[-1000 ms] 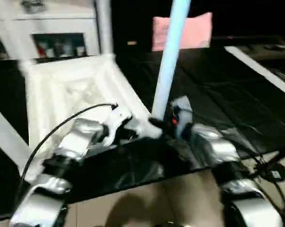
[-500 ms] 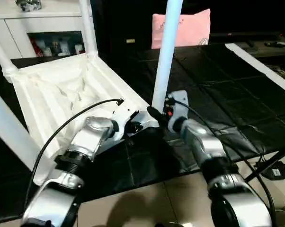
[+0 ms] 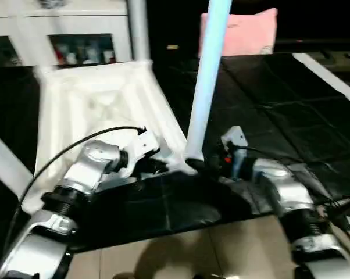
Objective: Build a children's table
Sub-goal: Rotate leg to tighten
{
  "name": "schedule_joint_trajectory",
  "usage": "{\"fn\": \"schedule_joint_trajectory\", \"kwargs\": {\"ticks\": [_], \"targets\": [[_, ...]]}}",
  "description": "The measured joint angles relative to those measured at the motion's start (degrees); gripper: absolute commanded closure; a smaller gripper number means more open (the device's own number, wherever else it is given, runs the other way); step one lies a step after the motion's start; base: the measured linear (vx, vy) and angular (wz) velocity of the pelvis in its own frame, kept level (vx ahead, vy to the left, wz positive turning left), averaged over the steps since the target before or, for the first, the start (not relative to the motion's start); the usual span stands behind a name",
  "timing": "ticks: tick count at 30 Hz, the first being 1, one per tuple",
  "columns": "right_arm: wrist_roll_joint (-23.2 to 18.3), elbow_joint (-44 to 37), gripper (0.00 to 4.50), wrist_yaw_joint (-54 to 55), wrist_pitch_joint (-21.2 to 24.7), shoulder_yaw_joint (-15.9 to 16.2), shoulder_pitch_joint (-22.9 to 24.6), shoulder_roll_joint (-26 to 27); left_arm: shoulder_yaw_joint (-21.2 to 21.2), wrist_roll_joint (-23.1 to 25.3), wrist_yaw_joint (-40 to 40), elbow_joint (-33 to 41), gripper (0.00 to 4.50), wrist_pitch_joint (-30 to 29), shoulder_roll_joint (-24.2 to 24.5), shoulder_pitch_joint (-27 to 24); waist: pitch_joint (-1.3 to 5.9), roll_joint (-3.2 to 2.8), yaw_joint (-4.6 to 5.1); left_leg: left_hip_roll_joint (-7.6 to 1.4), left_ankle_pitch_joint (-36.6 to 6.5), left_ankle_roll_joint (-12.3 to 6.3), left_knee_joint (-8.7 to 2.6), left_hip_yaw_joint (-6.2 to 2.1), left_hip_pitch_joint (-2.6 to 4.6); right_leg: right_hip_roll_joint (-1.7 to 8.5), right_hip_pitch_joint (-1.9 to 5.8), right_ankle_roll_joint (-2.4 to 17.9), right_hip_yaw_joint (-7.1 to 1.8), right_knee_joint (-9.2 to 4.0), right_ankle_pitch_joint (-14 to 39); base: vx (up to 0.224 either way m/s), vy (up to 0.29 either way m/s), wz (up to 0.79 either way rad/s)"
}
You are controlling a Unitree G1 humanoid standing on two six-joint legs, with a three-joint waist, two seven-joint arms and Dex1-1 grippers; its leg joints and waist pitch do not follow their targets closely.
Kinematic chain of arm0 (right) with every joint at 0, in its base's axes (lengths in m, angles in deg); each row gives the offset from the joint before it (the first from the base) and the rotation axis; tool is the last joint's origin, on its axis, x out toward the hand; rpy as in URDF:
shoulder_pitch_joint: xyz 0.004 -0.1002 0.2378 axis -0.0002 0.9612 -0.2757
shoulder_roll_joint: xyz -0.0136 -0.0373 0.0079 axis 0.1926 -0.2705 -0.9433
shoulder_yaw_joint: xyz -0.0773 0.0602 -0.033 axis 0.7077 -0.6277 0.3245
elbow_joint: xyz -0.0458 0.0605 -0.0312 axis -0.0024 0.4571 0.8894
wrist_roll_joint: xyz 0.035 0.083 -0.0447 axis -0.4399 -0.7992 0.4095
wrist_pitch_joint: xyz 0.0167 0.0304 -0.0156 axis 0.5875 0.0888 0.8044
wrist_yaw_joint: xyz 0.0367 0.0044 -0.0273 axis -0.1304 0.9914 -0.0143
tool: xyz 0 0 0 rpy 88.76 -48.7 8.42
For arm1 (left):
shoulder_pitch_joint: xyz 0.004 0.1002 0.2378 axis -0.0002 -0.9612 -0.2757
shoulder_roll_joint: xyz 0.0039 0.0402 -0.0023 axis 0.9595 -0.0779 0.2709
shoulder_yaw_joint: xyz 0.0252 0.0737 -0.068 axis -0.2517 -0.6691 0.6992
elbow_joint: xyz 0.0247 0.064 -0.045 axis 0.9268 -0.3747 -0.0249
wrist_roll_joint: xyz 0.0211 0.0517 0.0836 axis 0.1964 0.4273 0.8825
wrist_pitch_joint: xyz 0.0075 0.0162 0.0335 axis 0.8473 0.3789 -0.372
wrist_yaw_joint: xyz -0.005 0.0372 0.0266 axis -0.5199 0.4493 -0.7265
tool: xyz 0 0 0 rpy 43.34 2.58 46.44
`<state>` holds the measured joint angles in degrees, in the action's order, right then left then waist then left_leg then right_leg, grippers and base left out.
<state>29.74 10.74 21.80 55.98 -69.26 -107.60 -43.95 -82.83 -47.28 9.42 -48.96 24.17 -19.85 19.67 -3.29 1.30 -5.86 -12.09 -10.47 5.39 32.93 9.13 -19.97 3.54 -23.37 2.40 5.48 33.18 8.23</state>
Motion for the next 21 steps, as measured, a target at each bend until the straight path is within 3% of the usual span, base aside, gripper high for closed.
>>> {"fn": "schedule_joint_trajectory", "kwargs": {"ticks": [4, 5, 12, 19, 21], "targets": [[-0.3, -1.4, 0.31, -9.3, -1.1, 3.0, 0.0, -3.6, -1.3, -0.2, 5.0, 0.0, 4.5, 2.2, 1.5, 0.1, 0.0, 0.0, -0.55, 0.04, 0.0, -0.01, 0.07, 0.17, -0.03, 0.14, 0.01, 0.0, -0.04, 0.0, 0.0, 0.0, 0.0, 0.0], [-0.4, -1.3, 0.57, -11.0, -1.2, 3.6, 0.0, -4.0, -1.6, -0.2, 6.2, 0.0, 4.5, 2.8, 2.0, 0.1, 0.0, 0.0, -0.66, 0.02, 0.0, -0.02, 0.08, 0.19, -0.03, 0.14, 0.01, 0.0, -0.03, 0.01, 0.0, 0.0, 0.0, 0.0], [-0.4, 0.9, 1.09, -17.6, -0.7, 6.0, -0.4, -5.0, -3.6, -0.6, 11.8, 0.2, 4.5, 5.2, 3.2, 0.1, 0.0, 0.01, -1.39, 0.0, 0.0, -0.03, 0.14, 0.35, -0.07, 0.27, 0.03, -0.1, -0.02, 0.03, 0.0, 0.0, 0.0, 0.0], [-0.4, 1.7, 1.76, -19.8, -0.8, 6.8, -0.7, -5.2, -4.2, -0.6, 13.8, 0.6, 4.5, 5.9, 3.5, 0.2, 0.02, 0.04, -1.8, 0.02, 0.0, -0.03, 0.22, 0.42, -0.06, 0.35, 0.04, -0.1, -0.02, 0.11, 0.1, 0.0, 0.0, 0.0], [-0.4, 2.4, 1.76, -20.3, -0.9, 6.8, -0.9, -5.2, -4.2, -0.6, 14.0, 0.6, 4.5, 6.0, 3.5, 0.2, 0.02, 0.04, -1.89, 0.01, 0.0, -0.03, 0.23, 0.42, -0.06, 0.35, 0.03, -0.1, -0.02, 0.13, 0.1, 0.0, 0.0, 0.0]]}}
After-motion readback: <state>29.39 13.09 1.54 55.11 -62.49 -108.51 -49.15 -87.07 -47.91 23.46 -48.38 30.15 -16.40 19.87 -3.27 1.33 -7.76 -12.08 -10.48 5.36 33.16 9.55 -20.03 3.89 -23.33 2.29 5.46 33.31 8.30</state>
